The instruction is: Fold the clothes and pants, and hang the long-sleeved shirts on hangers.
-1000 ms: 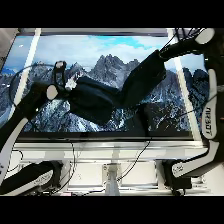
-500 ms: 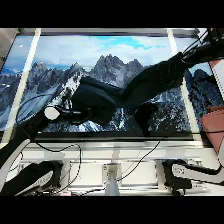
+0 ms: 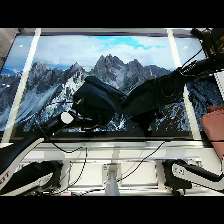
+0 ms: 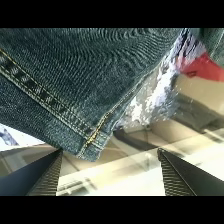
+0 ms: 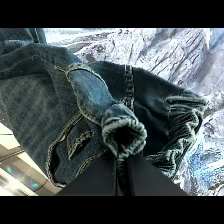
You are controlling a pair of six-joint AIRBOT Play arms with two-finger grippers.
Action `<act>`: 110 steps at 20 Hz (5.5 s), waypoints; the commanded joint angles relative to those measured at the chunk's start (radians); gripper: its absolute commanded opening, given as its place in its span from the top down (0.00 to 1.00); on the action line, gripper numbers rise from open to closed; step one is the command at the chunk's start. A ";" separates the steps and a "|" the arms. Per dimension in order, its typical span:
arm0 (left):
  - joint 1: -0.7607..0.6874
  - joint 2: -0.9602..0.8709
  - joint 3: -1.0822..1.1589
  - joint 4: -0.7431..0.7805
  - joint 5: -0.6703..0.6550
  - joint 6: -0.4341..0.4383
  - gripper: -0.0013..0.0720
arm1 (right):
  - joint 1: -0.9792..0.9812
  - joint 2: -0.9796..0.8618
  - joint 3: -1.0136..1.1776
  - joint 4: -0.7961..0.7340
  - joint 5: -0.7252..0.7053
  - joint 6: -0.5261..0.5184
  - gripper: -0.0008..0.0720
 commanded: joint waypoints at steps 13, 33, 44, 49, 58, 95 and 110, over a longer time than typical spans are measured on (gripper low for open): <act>0.021 -0.061 0.002 -0.002 0.217 0.033 0.30 | -0.001 0.012 -0.007 0.000 -0.003 0.001 0.90; 0.757 0.021 0.748 0.961 0.032 0.048 0.95 | -0.001 0.018 0.027 -0.031 -0.599 0.004 0.90; 0.757 0.021 0.762 1.215 0.022 0.048 0.95 | -0.001 0.003 0.025 -0.325 -0.559 0.422 0.90; 0.798 0.020 0.762 1.249 -0.093 0.047 0.95 | -0.001 -0.077 0.025 -0.507 -0.284 0.541 0.90; 0.829 -0.078 0.750 1.228 -0.287 0.047 0.95 | 0.000 -0.294 0.025 -0.284 -0.532 0.616 0.90; 0.821 -0.212 0.749 1.041 -0.301 0.074 0.95 | -0.155 -0.414 -0.259 -0.023 -0.260 -0.151 0.06; 0.816 -0.168 0.750 1.028 -0.304 0.096 0.95 | -0.049 -0.321 -0.191 0.112 -0.416 -0.035 0.90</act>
